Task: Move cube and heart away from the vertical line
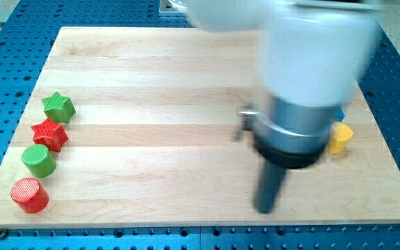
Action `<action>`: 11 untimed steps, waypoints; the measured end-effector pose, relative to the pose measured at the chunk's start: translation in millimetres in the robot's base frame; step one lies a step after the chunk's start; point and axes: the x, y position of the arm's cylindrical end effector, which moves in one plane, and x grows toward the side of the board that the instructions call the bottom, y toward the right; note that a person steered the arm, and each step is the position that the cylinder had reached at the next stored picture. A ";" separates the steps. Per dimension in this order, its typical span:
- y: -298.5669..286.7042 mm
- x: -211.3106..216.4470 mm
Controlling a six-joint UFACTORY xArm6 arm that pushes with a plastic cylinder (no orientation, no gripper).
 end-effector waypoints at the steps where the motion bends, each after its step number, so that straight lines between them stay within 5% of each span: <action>1: 74.4 -2.2; 4: 156.9 -84.1; 6: 79.1 -126.1; 8: 113.9 -110.9; 11: 81.9 -179.1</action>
